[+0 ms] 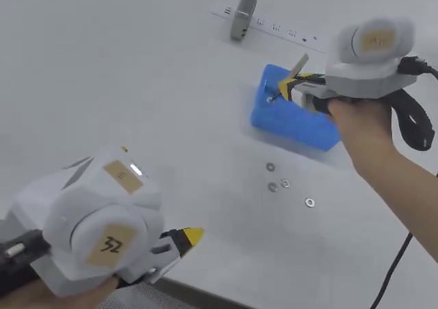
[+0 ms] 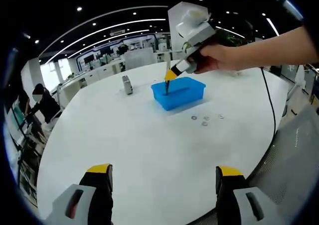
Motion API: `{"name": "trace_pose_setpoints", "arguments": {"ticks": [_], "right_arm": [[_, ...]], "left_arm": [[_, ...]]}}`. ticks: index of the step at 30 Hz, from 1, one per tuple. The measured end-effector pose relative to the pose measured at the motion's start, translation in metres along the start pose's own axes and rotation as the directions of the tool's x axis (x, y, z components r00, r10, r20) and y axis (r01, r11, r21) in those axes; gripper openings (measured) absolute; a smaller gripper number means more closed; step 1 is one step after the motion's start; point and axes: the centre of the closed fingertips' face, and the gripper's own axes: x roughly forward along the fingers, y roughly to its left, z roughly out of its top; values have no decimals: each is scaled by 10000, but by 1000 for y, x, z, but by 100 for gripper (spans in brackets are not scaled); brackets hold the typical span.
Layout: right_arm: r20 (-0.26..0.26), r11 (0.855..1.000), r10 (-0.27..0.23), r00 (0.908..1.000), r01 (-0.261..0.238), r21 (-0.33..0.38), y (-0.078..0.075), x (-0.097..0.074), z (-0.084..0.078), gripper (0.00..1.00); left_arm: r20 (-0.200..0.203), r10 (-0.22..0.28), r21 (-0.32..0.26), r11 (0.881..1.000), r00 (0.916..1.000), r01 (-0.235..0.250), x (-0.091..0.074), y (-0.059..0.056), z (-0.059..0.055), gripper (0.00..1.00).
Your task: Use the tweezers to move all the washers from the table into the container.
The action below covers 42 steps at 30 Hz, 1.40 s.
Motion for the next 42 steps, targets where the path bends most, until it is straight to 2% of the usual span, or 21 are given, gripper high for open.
{"name": "trace_pose_setpoints", "arguments": {"ticks": [6, 14, 15, 18, 21, 25, 28, 33, 37, 40, 41, 42], "right_arm": [[-528, 9996, 71, 9986, -84, -253, 2, 18, -17, 3], [-832, 9996, 136, 9964, -158, -255, 5, 22, -29, 3], [-675, 9996, 129, 9976, -146, -256, 7, 19, -26, 3], [-714, 9998, 133, 9974, -143, -145, 6, 18, -26, 4], [-543, 9998, 209, 9983, -208, 14, 5, 14, -21, 4], [-186, 9999, 123, 9998, -124, -84, 2, -2, -10, 4], [344, 9997, 112, 9993, -104, -228, 3, -23, 5, 4], [918, 9998, 196, 9956, -188, -97, 10, -52, 14, 4], [1171, 9996, 293, 9927, -289, -52, 20, -74, 15, 4], [1210, 9996, 268, 9923, -259, -86, 23, -81, 12, 0], [1222, 9993, 324, 9920, -346, 154, 30, -79, 7, 0], [1200, 9994, 323, 9922, -333, 69, 30, -78, 5, 0]], "left_arm": [[6, 41, -71, 10000, 10000, -41, 0, 1, 0, 86], [-19, 131, -129, 9998, 9999, -131, 0, 3, -1, 86], [-34, 148, -136, 9998, 9999, -149, 0, 4, -1, 86], [-55, 184, -143, 9997, 9998, -185, 0, 4, -2, 86], [-79, 189, -138, 9997, 9998, -190, 0, 4, -2, 86], [-89, 158, -100, 9998, 9998, -159, 0, 4, -2, 86], [-46, 137, -108, 9998, 9999, -137, 0, 3, -1, 86], [19, 90, -135, 9999, 10000, -90, 0, 2, 0, 87], [45, 72, -151, 9999, 10000, -72, -1, 2, 1, 87], [43, 89, -162, 9998, 10000, -88, -1, 2, 1, 87], [35, 93, -161, 9998, 10000, -92, -1, 2, 0, 87], [32, 90, -157, 9998, 10000, -89, -1, 2, 0, 87]]}}
